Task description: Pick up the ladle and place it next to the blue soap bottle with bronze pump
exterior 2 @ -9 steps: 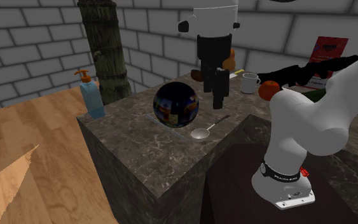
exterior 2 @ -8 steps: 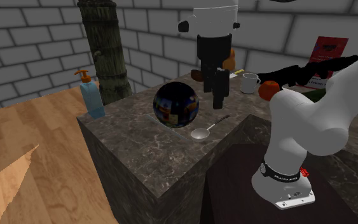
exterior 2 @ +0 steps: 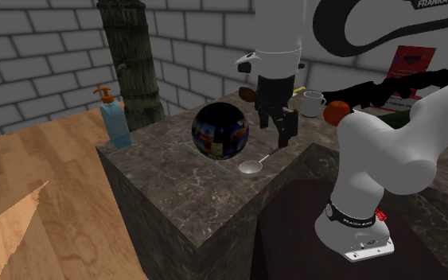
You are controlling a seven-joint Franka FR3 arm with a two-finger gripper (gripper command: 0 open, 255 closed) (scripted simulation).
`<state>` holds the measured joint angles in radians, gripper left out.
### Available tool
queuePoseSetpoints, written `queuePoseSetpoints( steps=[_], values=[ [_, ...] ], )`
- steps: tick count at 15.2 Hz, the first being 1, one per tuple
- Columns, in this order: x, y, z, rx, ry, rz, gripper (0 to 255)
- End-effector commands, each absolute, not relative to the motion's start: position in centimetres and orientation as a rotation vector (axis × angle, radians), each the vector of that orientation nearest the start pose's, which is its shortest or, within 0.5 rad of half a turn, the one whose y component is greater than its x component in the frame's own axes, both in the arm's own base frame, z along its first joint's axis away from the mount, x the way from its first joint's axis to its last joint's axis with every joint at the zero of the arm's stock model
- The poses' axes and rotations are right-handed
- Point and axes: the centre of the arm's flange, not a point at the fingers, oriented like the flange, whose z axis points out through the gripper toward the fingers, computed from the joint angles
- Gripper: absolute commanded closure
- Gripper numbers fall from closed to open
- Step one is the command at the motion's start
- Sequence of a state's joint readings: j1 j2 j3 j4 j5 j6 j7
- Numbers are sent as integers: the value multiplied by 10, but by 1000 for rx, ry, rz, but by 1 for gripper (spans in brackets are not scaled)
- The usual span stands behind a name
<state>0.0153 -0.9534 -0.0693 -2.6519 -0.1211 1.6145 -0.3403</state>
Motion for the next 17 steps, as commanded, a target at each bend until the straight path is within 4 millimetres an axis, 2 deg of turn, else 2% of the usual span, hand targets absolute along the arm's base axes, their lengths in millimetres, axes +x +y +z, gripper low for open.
queuePoseSetpoints(
  steps=[1,7,13,14,17],
  values=[
    [251,-42,484,-3135,-629,160,0],
    [232,-91,430,-3093,-930,184,0],
    [222,-144,378,-3021,-1228,207,0],
    [221,-151,371,-3011,-1264,209,0],
    [220,-153,356,-3011,-1264,209,0]
  ],
)
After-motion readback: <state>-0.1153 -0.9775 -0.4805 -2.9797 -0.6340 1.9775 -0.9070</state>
